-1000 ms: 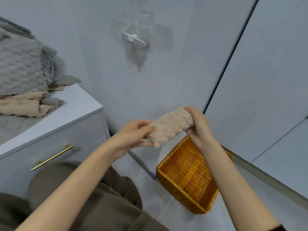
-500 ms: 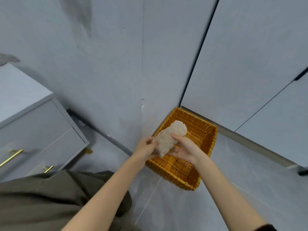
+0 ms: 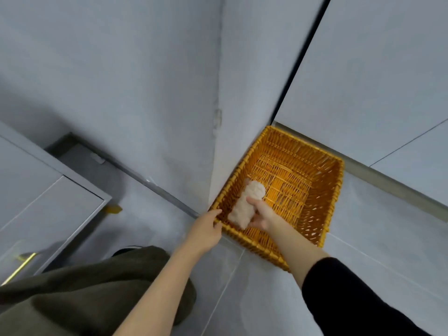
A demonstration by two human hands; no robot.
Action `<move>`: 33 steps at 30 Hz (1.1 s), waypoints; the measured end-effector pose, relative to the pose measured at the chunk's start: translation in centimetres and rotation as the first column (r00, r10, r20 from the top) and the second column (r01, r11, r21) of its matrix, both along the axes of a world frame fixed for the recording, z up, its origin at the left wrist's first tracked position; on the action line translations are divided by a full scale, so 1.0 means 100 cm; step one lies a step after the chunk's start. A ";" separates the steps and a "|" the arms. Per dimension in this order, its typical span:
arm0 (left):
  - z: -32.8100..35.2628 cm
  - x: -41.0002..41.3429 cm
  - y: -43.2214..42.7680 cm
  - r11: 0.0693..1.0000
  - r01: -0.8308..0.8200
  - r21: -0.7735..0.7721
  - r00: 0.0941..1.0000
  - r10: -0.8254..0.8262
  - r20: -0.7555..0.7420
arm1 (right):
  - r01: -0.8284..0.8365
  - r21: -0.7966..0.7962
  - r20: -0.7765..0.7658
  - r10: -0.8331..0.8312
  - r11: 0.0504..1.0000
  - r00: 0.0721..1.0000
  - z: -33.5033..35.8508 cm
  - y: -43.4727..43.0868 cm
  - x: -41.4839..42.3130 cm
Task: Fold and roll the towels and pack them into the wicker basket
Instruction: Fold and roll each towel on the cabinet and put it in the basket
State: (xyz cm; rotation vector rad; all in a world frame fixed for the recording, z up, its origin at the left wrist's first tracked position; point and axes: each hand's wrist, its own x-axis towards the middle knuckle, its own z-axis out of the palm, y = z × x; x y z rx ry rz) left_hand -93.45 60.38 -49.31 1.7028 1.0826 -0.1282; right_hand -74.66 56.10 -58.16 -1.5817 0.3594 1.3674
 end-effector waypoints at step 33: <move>0.053 0.006 0.012 0.994 -0.111 -0.008 0.992 0.111 0.056 | -0.557 -0.381 0.567 0.662 0.738 0.490 0.038 -0.015 -0.009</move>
